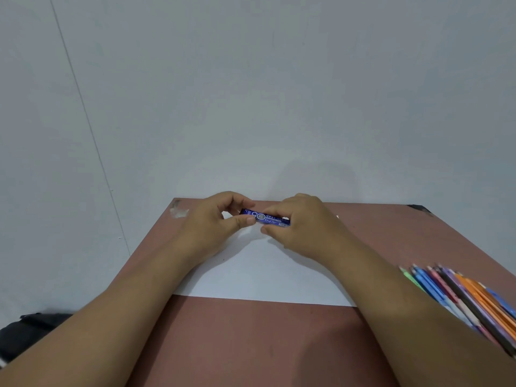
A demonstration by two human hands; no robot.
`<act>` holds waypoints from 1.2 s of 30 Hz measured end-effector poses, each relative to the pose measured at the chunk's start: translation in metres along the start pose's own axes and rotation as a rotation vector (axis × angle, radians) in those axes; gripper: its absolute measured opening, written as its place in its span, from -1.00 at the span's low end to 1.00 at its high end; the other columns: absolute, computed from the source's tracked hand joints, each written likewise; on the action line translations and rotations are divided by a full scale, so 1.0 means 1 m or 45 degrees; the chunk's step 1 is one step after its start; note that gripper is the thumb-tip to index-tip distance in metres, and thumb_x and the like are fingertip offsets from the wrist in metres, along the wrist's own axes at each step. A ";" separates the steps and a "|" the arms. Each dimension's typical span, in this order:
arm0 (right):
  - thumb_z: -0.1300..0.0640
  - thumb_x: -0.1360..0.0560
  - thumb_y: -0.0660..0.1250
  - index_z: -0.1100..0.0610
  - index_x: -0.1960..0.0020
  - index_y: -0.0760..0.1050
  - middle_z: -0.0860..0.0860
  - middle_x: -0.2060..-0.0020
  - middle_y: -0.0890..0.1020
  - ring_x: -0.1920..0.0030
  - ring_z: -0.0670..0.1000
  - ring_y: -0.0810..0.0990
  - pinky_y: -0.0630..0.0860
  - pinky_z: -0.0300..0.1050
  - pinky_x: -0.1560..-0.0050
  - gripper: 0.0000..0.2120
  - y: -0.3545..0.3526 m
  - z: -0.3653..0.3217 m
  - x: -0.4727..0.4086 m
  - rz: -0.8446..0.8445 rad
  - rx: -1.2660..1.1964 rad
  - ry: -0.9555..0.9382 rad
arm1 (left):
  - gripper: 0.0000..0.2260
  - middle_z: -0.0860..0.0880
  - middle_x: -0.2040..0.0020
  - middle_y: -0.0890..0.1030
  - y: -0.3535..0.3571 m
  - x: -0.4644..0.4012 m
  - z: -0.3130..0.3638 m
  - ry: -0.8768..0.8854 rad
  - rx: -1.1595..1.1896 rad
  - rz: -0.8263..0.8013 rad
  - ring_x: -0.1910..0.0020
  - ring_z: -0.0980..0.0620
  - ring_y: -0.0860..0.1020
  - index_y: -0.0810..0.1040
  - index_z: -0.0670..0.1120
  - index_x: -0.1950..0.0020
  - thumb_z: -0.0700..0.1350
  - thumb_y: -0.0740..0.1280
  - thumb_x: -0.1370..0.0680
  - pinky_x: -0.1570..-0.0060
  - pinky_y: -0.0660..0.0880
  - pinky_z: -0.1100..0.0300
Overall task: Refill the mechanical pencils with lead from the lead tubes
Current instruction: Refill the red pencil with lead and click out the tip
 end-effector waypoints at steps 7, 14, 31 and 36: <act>0.04 -0.49 0.51 -0.13 -0.09 0.69 -0.16 0.23 0.64 0.16 -0.20 0.55 0.40 -0.42 0.31 -0.80 0.000 0.000 0.000 0.102 -0.300 0.128 | -0.77 0.22 0.16 0.67 0.003 -0.002 0.000 -0.068 0.279 0.062 0.19 0.27 0.57 0.65 0.09 -0.14 -0.17 0.46 -0.54 0.10 0.43 0.42; 0.08 -0.50 0.51 -0.11 -0.12 0.70 -0.15 0.21 0.61 0.07 -0.20 0.51 0.50 -0.26 0.21 -0.79 -0.003 0.001 0.001 0.136 -0.314 0.108 | -0.85 0.22 0.26 0.66 0.003 -0.001 0.006 -0.107 0.226 0.136 0.32 0.29 0.55 0.69 0.07 -0.02 -0.15 0.49 -0.51 0.23 0.41 0.44; 0.01 -0.48 0.52 -0.08 -0.04 0.69 -0.07 0.23 0.66 0.15 -0.11 0.53 0.45 -0.28 0.28 -0.86 -0.001 -0.003 -0.001 0.214 -0.301 0.098 | -0.85 0.17 0.37 0.61 0.002 0.001 0.012 -0.074 0.204 0.331 0.36 0.26 0.52 0.62 -0.07 0.09 -0.16 0.57 -0.44 0.31 0.41 0.44; 0.04 -0.49 0.52 -0.09 -0.07 0.68 -0.15 0.18 0.66 0.15 -0.14 0.58 0.49 -0.30 0.23 -0.84 0.000 0.002 0.000 0.273 -0.394 0.172 | -0.82 0.05 0.18 0.68 0.002 0.002 0.012 -0.078 0.328 0.293 0.30 0.15 0.56 0.62 0.01 -0.10 -0.18 0.48 -0.53 0.21 0.55 0.23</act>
Point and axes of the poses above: each hand's wrist, its own x-axis away from the middle knuckle, its own y-axis out of the palm, z = x × y, the point moved 2 cm from there along -x, towards the middle knuckle
